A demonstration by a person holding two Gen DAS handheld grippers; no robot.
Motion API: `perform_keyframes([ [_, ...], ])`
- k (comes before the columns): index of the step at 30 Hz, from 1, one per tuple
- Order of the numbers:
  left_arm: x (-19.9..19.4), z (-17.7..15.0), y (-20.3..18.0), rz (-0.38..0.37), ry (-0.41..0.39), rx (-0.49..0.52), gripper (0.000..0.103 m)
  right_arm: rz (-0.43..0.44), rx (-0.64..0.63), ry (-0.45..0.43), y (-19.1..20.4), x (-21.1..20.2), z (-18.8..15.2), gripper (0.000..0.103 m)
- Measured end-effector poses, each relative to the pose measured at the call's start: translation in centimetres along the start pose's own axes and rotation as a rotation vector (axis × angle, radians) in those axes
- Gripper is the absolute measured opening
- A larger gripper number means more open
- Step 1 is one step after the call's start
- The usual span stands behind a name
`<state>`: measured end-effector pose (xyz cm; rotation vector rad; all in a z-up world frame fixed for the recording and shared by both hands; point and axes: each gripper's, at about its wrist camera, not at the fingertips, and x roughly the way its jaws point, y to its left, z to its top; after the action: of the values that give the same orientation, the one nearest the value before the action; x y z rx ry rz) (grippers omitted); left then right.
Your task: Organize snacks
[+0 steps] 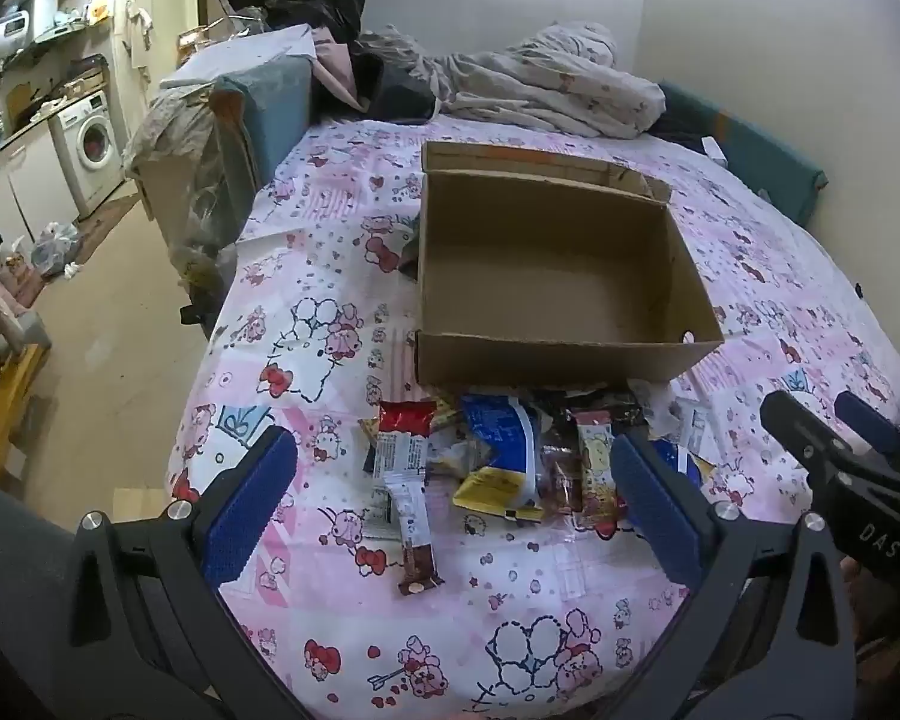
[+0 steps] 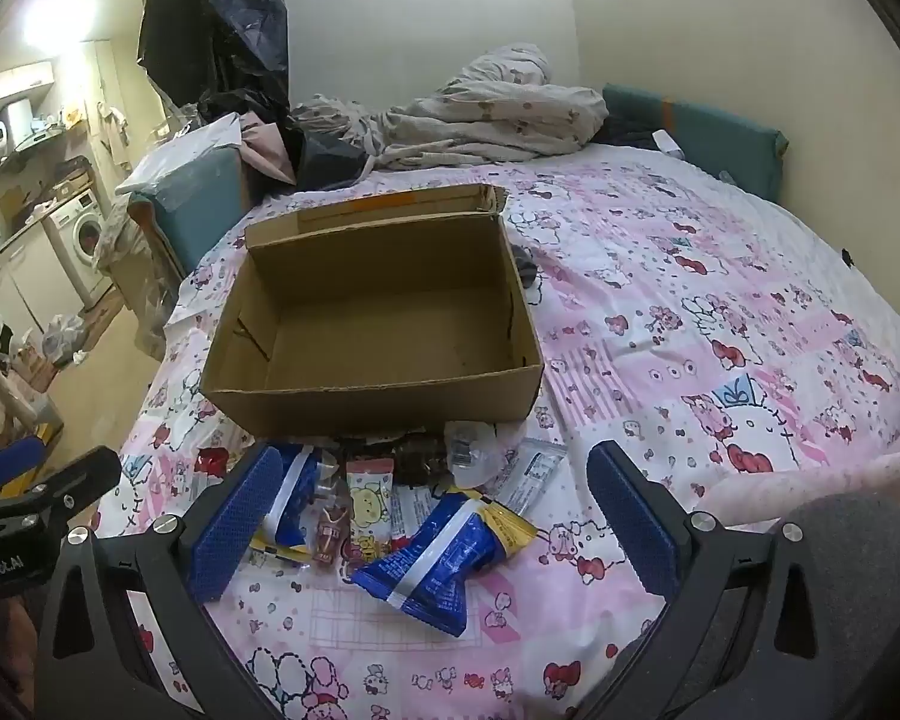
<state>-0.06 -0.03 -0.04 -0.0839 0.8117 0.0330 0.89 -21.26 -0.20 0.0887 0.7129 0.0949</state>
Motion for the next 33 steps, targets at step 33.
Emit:
perform_keyframes([
  [33,-0.51,0.34,-0.01,0.030,-0.038,0.018,0.103,-0.003,0.011,0.006,-0.20,0.06,0.12,0.103],
])
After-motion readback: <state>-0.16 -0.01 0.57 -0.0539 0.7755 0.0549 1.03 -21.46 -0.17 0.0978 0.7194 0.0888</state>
